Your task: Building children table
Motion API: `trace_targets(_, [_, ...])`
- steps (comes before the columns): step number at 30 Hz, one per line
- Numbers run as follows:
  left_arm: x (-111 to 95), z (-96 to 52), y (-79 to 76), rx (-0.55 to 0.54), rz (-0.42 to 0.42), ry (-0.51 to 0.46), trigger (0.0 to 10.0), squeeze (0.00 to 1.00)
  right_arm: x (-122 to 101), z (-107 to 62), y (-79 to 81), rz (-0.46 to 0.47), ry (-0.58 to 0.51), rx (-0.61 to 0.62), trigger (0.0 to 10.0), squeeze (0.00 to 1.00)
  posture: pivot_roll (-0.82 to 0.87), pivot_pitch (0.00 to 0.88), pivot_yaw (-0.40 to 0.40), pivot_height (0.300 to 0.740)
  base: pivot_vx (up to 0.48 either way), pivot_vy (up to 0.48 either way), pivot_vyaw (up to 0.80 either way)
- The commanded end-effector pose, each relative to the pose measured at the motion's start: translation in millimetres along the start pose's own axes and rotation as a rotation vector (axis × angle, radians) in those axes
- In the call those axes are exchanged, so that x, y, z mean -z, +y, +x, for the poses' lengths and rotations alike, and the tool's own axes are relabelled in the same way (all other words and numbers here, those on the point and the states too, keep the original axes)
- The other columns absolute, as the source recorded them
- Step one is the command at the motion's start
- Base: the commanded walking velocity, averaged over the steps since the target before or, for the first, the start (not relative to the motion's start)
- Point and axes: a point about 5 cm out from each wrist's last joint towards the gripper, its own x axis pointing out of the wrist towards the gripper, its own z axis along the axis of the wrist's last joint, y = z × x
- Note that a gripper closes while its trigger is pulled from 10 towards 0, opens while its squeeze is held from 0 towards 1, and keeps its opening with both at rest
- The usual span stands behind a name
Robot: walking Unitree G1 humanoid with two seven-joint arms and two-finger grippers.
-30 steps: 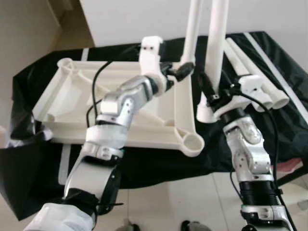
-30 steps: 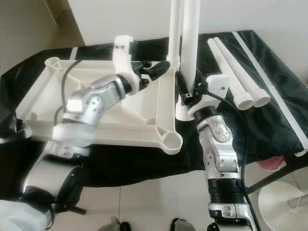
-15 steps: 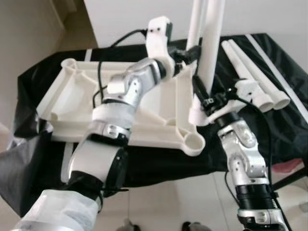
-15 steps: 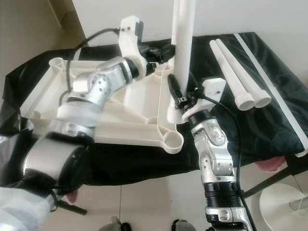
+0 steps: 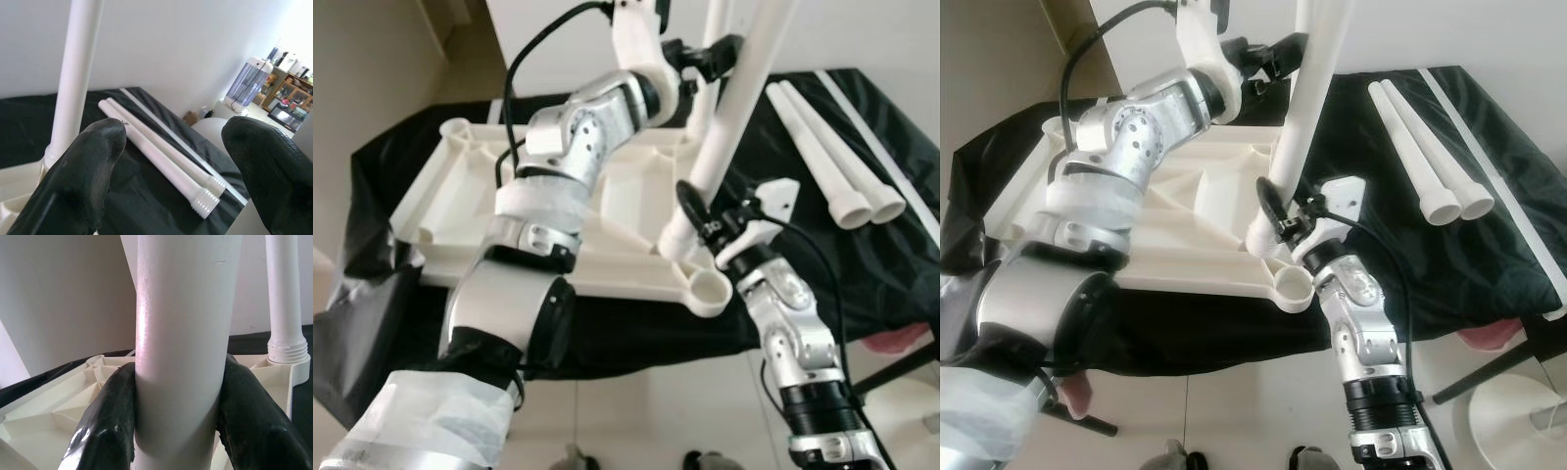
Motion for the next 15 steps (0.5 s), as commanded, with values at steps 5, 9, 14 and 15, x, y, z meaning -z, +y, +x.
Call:
trace_targets(5, [-8.8,2.3,-29.9,0.335,0.019,-0.021,10.0,0.0,6.8,5.0,8.0,0.022,0.039,-0.033,10.0,0.0,-0.02,0.062,0.036,0.74,0.0,0.0,0.0])
trace_targets(9, [-9.5,2.8,-29.2,0.33,0.02,-0.023,10.0,0.0,6.3,5.9,7.8,0.023,0.038,-0.034,10.0,0.0,-0.02,0.063,0.036,0.74,0.0,0.0,0.0])
trace_targets(14, [-12.4,2.7,-30.1,0.333,0.009,-0.032,10.0,0.0,5.7,7.2,7.4,0.02,0.034,-0.031,10.0,0.0,-0.03,0.053,0.034,0.74,0.0,0.0,0.0])
trace_targets(15, [-12.4,2.7,-30.1,0.333,0.009,-0.032,10.0,0.0,5.7,7.2,7.4,0.02,0.034,-0.031,10.0,0.0,-0.03,0.053,0.034,0.74,0.0,0.0,0.0])
